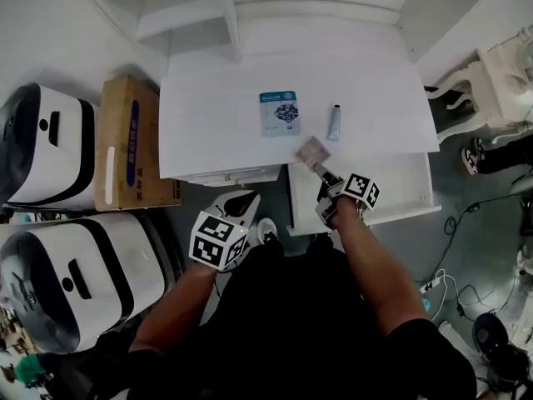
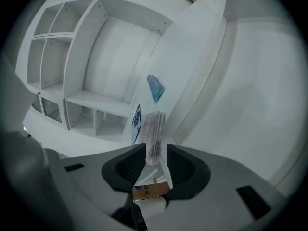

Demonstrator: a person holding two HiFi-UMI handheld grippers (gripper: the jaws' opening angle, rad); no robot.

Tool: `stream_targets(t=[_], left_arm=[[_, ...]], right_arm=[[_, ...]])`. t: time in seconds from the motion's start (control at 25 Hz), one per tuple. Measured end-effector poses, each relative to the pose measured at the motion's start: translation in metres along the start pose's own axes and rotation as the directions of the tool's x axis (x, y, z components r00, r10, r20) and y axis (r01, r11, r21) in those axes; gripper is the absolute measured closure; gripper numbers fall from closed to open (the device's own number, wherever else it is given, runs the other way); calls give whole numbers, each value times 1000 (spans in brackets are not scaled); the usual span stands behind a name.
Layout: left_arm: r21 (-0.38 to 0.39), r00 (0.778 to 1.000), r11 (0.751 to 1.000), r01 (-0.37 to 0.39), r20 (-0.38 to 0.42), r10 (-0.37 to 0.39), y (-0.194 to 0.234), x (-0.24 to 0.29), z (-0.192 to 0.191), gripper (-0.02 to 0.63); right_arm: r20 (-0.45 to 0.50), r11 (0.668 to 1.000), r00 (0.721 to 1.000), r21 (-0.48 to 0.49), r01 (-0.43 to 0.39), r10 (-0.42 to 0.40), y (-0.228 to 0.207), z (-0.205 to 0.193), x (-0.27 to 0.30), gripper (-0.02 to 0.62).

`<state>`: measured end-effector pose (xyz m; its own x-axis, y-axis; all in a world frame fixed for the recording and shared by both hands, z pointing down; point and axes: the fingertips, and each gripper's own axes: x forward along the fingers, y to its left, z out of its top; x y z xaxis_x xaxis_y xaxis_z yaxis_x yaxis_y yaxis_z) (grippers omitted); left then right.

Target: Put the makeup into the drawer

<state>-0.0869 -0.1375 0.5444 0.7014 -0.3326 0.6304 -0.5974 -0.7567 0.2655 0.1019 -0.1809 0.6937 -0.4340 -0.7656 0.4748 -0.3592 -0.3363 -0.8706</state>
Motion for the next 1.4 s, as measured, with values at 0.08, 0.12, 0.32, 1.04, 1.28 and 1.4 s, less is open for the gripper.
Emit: stream_targets(t=[0.08, 0.12, 0.32, 1.04, 1.28, 1.4], left_arm=[[-21, 1000, 1000, -20, 5, 20, -3, 0, 0, 595], [-27, 1000, 999, -29, 7, 29, -5, 0, 1, 595], [-50, 997, 996, -79, 8, 80, -7, 1, 5, 595], [-70, 991, 989, -130, 35, 133, -25, 14, 22, 595], [-65, 990, 989, -132, 34, 135, -30, 21, 25, 595], [-60, 991, 990, -130, 33, 132, -34, 24, 27, 595]], right_arm=[[-16, 1000, 1000, 20, -15, 15, -2, 0, 4, 467], [-23, 999, 999, 31, -24, 25, -2, -1, 6, 466], [-48, 997, 997, 39, -65, 67, 3, -1, 10, 471], [-158, 991, 981, -52, -125, 115, 20, 15, -10, 534], [-196, 981, 969, -98, -170, 148, 29, 17, -24, 537], [-224, 974, 962, -130, -186, 154, 29, 17, -36, 537]])
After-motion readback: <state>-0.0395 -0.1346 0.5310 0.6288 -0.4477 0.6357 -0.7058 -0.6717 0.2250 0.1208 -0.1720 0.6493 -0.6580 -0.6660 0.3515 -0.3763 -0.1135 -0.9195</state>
